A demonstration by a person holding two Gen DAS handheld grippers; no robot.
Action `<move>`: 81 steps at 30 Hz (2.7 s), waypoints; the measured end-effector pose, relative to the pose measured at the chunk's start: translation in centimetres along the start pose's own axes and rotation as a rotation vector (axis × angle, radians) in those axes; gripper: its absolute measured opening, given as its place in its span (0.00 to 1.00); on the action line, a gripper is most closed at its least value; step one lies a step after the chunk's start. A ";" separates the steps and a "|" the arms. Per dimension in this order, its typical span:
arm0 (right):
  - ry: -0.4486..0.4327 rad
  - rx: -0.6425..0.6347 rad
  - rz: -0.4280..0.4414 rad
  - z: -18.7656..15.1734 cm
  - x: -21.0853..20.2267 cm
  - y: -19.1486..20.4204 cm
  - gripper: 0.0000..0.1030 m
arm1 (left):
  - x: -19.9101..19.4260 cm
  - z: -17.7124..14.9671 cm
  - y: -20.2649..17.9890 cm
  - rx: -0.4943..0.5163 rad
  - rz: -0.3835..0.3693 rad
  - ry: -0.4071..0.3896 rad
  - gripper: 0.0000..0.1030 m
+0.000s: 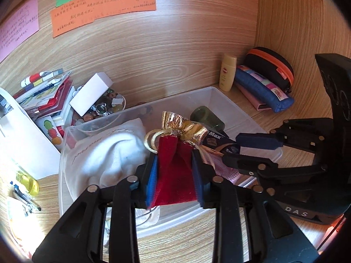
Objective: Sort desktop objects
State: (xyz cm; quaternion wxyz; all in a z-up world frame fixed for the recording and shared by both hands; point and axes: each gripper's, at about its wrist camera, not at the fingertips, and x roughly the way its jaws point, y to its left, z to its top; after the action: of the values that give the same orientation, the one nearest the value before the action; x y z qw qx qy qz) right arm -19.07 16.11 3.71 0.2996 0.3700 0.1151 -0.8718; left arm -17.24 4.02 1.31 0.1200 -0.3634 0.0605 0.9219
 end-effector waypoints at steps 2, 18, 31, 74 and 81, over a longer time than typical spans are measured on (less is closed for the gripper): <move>0.002 -0.001 -0.005 0.1 0.1 0.0 0.27 | -0.1 0.0 -0.2 0.011 0.004 -0.004 0.35; -0.011 0.005 -0.026 -0.1 -1.2 0.2 0.27 | -2.2 0.2 -0.3 0.018 0.017 -0.074 0.69; -0.043 0.009 -0.056 -0.6 -3.8 0.8 0.45 | -4.6 -0.2 0.1 0.018 0.072 -0.104 0.81; -0.056 -0.100 0.055 2.0 -2.4 5.6 0.52 | -6.1 0.5 4.1 0.022 0.100 -0.041 0.91; -0.059 -0.037 0.023 3.1 -1.6 3.9 0.52 | -6.4 0.3 5.3 -0.001 0.100 -0.040 0.91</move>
State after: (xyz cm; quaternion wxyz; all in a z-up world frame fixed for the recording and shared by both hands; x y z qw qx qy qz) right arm -17.58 12.40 7.07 0.3198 0.3396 0.1181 -0.8766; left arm -14.29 -2.21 6.05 0.0747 -0.3414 0.0758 0.9339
